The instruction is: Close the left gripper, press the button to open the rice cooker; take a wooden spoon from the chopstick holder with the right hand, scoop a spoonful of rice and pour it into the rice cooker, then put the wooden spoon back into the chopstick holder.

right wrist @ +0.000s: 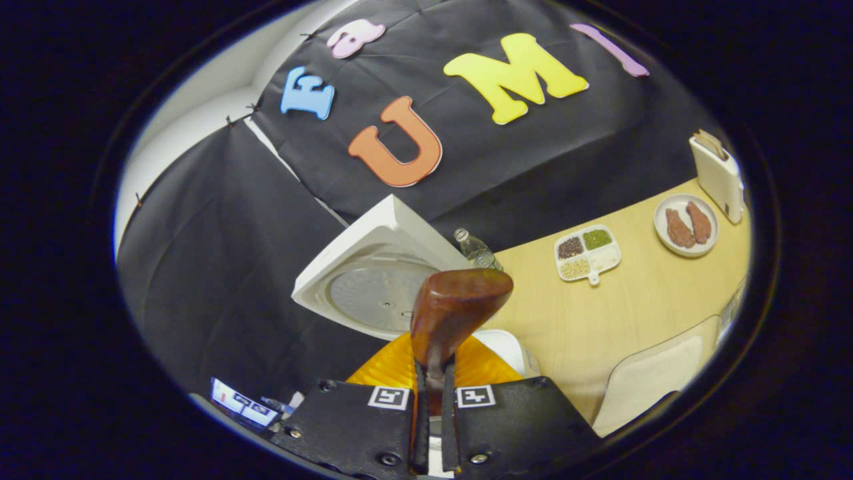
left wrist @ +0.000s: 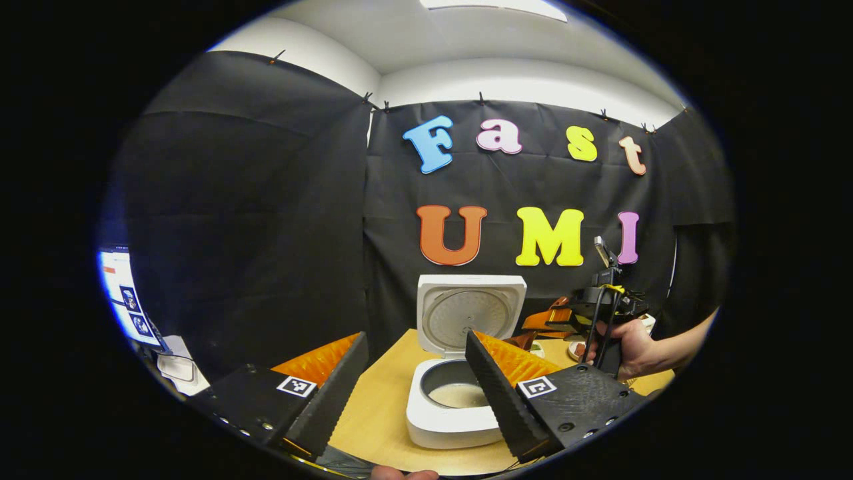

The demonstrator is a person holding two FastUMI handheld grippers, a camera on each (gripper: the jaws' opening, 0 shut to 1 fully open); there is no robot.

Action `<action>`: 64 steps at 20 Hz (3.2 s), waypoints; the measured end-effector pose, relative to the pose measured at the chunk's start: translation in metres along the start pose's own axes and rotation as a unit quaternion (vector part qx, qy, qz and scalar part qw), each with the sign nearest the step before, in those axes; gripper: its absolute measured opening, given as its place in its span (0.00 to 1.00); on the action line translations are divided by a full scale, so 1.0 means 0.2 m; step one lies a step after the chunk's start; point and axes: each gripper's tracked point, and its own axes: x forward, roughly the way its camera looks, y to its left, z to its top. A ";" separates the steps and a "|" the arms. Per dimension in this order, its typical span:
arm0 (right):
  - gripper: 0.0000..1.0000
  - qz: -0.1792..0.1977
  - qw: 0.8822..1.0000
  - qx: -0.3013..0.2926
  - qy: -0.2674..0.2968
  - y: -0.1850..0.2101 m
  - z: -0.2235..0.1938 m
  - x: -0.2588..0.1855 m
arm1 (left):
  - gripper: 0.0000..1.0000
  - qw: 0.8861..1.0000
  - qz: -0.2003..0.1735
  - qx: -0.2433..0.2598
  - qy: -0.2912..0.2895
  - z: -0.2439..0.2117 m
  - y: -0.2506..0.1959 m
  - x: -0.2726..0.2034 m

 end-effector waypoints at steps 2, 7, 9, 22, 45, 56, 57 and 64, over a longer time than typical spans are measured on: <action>0.12 -0.010 0.999 -0.034 0.003 0.01 -0.03 0.05 | 0.94 1.000 0.013 -0.003 0.002 -0.01 0.06 -0.02; 0.12 -0.031 0.992 -0.123 -0.002 0.02 -0.07 0.10 | 0.94 0.999 0.032 -0.001 0.011 -0.06 0.13 -0.02; 0.12 -0.035 0.986 -0.160 -0.003 0.04 -0.08 0.11 | 0.94 0.999 0.035 -0.003 0.012 -0.08 0.14 -0.02; 0.13 0.002 0.884 -0.460 -0.083 0.40 -0.01 0.04 | 0.94 0.999 0.044 -0.031 0.004 -0.11 0.13 0.03; 0.12 0.030 0.959 -0.264 -0.099 0.42 0.13 -0.41 | 0.94 0.999 0.021 -0.047 0.002 0.00 0.04 -0.02; 0.12 -0.012 0.985 -0.114 -0.130 -0.08 0.37 -1.05 | 0.94 0.997 -0.072 -0.020 0.000 0.03 -0.44 0.05; 0.12 -0.027 0.984 -0.107 -0.138 -0.16 0.40 -1.10 | 0.94 0.997 -0.079 -0.021 0.000 0.04 -0.48 0.06; 0.12 -0.143 0.974 -0.054 -0.168 -0.80 0.56 -1.42 | 0.94 0.993 -0.116 -0.012 0.008 0.04 -0.71 0.17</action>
